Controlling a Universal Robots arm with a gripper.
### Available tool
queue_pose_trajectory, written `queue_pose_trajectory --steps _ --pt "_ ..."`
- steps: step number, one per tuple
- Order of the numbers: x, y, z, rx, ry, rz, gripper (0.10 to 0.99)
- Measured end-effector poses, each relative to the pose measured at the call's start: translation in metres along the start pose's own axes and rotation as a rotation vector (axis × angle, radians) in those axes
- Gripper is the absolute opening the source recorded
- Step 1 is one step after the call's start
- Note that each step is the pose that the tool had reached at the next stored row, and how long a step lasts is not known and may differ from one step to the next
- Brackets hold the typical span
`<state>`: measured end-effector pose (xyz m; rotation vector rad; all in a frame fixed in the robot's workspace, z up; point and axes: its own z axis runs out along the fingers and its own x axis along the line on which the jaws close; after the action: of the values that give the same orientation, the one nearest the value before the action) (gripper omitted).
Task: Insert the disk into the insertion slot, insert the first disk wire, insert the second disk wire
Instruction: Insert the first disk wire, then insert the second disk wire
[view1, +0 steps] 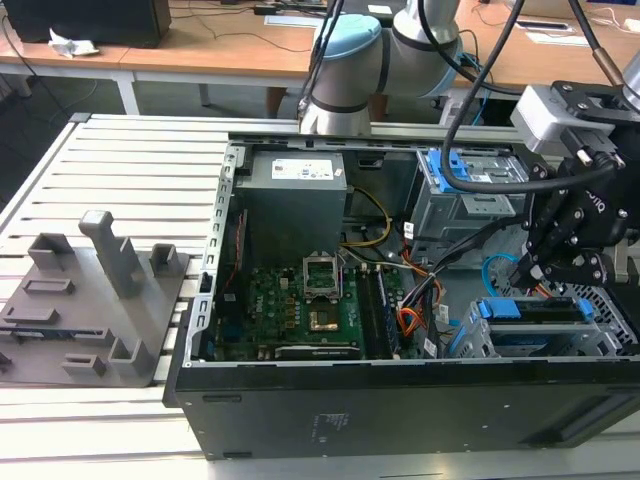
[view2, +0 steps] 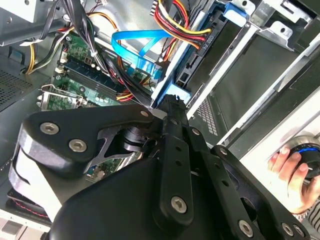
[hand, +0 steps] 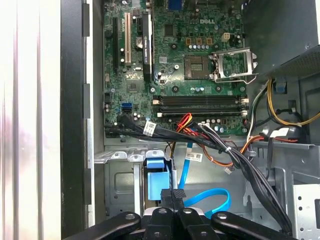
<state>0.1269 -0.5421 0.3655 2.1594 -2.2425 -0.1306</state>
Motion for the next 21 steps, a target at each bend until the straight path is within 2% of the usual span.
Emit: queue_pose_trajectory --steps 8,10,11,12,14,15,16,17,19,21 --pt "0.0 0.0007 0.0001 0.0 -0.0001 0.0 0.106" --pt "0.0 0.0008 0.0001 0.0 -0.0001 0.0 0.235" --pt "0.0 0.0009 0.0001 0.0 -0.0001 0.0 0.235" --pt "0.0001 0.0009 0.0001 0.0 -0.0001 0.0 0.302" --pt "0.0 0.001 0.0001 0.0 0.0003 -0.004 0.302" --pt "0.0 0.0011 0.0002 -0.001 0.0021 -0.03 0.302" --pt "0.0 0.001 0.0002 -0.003 0.0066 -0.087 0.302" --pt "0.0001 0.001 0.0 -0.005 0.0095 -0.12 0.302" --pt "0.0 0.001 -0.0002 -0.005 0.0096 -0.121 0.302" --pt "-0.0003 0.0016 -0.0083 -0.005 0.0092 -0.122 0.302"
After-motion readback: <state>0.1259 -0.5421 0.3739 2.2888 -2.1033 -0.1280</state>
